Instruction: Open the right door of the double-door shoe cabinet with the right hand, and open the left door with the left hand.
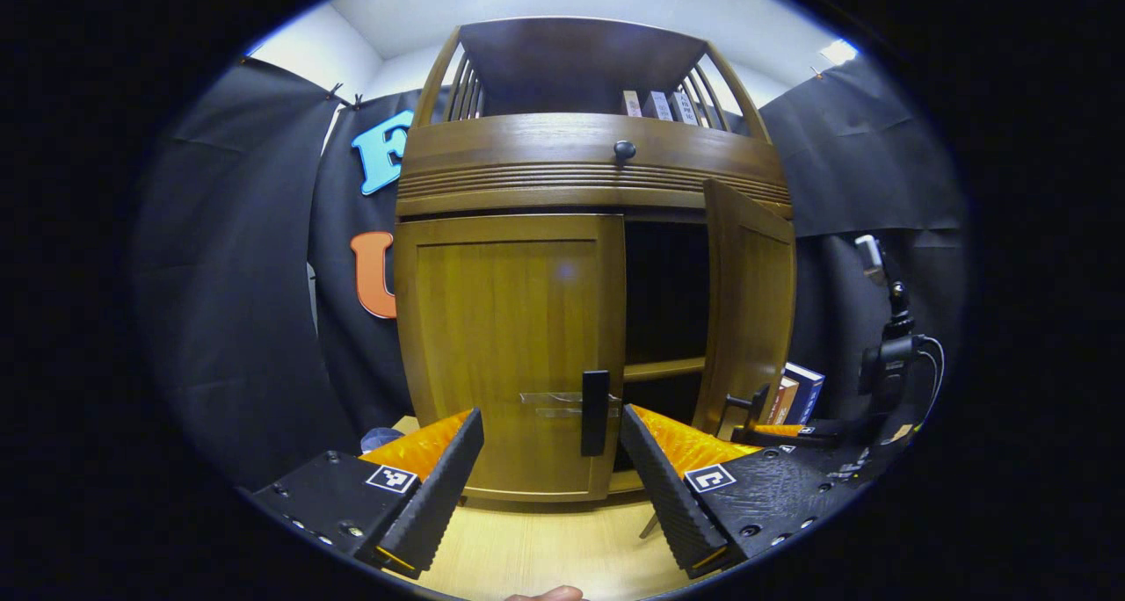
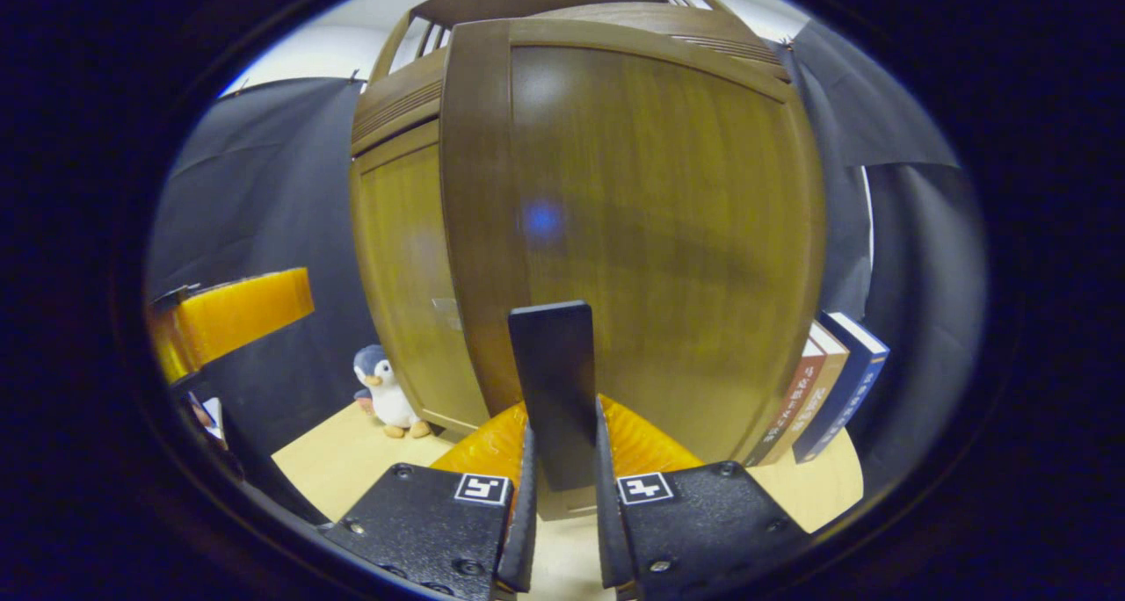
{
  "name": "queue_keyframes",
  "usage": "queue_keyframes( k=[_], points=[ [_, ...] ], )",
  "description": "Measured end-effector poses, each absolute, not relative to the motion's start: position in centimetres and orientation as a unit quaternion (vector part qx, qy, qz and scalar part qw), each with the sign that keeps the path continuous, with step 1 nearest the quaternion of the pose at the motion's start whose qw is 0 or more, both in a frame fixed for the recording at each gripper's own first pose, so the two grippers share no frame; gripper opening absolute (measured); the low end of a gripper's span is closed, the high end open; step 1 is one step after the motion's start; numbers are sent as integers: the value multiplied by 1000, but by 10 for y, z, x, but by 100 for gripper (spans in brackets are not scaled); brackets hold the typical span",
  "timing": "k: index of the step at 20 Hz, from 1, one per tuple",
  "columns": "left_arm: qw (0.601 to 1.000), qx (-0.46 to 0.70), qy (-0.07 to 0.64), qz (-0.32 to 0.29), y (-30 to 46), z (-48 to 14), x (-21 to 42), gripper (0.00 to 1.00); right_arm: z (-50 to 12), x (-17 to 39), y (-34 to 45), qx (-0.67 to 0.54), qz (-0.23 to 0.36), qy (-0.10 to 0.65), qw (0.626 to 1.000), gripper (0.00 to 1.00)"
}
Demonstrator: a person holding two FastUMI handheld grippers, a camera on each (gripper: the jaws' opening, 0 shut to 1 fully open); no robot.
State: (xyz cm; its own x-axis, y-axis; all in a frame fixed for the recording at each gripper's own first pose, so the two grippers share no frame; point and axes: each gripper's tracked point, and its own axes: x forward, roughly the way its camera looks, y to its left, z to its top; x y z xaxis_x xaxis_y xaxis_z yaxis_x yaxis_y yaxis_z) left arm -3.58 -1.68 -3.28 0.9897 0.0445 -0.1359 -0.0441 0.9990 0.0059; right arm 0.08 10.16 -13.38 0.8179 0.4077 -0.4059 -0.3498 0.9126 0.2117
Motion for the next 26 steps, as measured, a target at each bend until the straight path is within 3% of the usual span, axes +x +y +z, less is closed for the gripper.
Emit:
queue_keyframes(
  k=[11,26],
  points=[
    [996,-4,86,-18,-57,-45,-24,95,-132,-45,45,84,176,238,952,32],
    [994,-10,101,-46,-92,-59,-9,95,-130,-69,-64,88,54,241,965,20]
  ],
)
